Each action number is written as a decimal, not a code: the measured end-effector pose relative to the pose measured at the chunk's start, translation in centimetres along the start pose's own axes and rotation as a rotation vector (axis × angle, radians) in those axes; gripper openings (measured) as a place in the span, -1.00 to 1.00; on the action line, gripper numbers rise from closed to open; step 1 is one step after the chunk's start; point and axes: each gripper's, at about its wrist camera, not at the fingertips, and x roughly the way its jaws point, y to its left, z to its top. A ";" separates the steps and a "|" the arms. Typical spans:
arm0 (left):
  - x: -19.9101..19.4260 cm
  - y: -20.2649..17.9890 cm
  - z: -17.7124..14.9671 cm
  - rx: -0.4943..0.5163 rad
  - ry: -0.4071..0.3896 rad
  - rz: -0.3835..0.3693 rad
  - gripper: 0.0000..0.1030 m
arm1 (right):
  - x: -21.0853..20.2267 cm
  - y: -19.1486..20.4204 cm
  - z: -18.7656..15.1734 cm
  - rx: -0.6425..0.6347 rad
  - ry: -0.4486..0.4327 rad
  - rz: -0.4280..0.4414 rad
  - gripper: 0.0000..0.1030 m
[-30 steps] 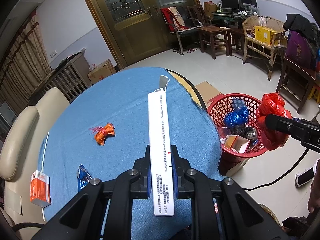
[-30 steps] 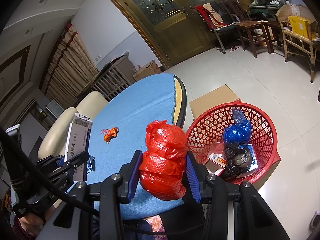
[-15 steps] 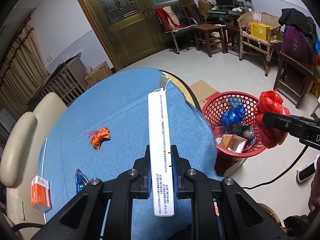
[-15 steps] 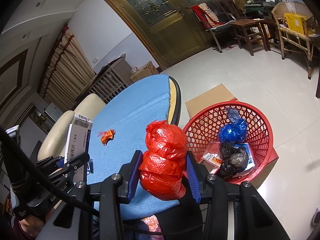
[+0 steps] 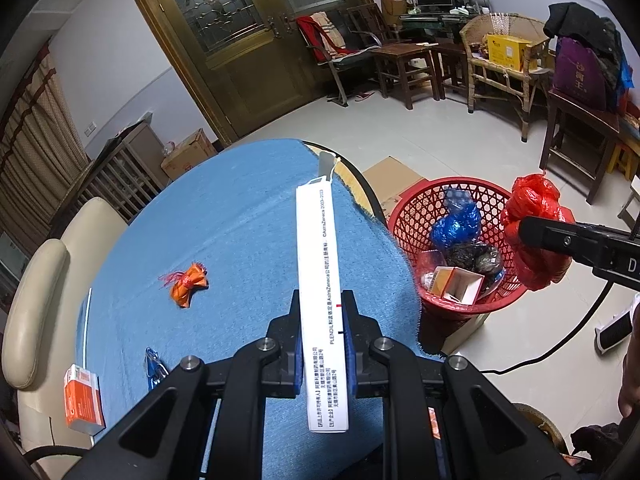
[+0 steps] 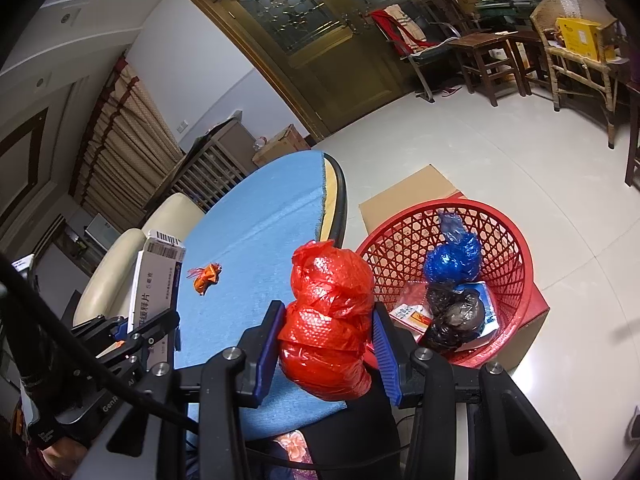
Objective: Collect trash
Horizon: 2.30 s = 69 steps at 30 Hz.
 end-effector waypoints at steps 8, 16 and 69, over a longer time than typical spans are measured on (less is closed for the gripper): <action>0.1 -0.6 0.1 0.022 0.001 -0.004 -0.67 | -0.3 -0.4 0.0 0.012 -0.003 -0.007 -0.11; 0.5 -1.7 0.7 0.050 -0.002 -0.008 -0.67 | -0.5 -1.1 -0.1 0.025 -0.004 -0.013 -0.11; 5.0 -7.1 3.0 0.158 0.060 -0.077 -0.67 | 0.0 -6.4 0.2 0.164 -0.003 -0.060 -0.08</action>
